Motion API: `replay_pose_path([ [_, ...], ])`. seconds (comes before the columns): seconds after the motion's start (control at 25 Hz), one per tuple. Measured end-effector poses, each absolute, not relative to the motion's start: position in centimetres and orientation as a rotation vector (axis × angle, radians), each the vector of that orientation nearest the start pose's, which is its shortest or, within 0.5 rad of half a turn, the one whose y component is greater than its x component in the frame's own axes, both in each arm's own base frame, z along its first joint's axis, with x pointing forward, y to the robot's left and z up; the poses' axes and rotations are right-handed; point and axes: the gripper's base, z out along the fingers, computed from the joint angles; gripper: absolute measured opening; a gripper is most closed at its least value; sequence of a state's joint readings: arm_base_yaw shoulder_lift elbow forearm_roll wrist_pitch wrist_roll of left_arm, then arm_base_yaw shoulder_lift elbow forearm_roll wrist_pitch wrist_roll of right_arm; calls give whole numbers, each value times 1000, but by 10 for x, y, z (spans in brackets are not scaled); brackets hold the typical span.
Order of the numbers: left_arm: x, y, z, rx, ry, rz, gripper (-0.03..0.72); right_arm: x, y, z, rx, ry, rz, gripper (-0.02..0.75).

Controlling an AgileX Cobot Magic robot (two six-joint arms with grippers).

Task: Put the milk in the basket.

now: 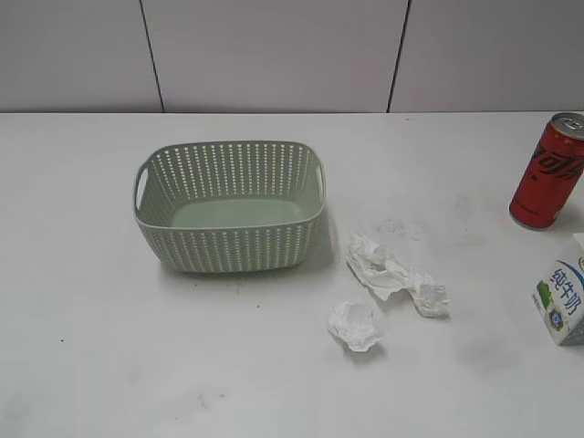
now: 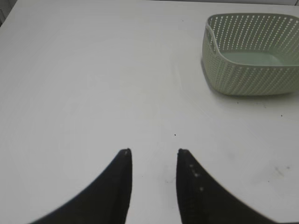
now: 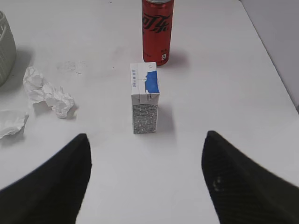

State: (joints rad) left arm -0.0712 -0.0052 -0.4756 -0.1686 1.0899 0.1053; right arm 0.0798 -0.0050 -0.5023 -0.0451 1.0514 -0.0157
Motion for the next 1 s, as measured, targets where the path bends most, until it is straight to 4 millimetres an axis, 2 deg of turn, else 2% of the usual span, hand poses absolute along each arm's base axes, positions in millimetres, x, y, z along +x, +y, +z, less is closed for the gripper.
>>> replay_pose_path([
  [0.52,-6,-13,269,193,2077,-183,235,-1,-4,279,-97,2051,-16,589],
  [0.76,-6,-13,269,193,2077,-183,235,31,-1,280,-110,2229,-24,589],
  [1.0,-6,-13,269,193,2077,-183,235,75,3,286,-107,2322,-19,589],
])
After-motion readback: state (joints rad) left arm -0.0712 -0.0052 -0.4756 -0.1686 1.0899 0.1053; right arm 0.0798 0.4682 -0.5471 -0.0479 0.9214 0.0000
